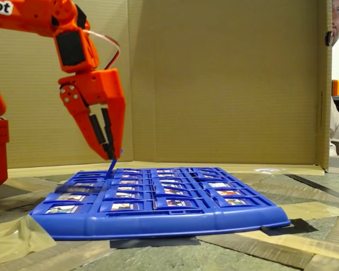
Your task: Flip A3.
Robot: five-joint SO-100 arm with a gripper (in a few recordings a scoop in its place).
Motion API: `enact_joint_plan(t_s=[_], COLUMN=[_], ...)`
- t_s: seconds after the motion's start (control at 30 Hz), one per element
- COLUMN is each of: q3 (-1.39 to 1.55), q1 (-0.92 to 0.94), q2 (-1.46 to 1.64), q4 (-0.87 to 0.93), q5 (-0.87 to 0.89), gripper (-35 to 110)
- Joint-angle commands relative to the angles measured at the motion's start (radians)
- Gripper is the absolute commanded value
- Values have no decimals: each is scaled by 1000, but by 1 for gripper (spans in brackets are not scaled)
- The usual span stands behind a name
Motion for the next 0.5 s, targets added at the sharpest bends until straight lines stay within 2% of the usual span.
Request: enact_joint_plan(t_s=[0.0,0.1,0.17,0.33,0.47], q3=[-44,-31,12,290,492], q1=[6,-3,-9,-29,-54], q2=[2,25,77,339,571], q4=[-2,-80,-198,-689,-997], q5=[12,55,72,92,92], gripper=[0,0,0,0,0])
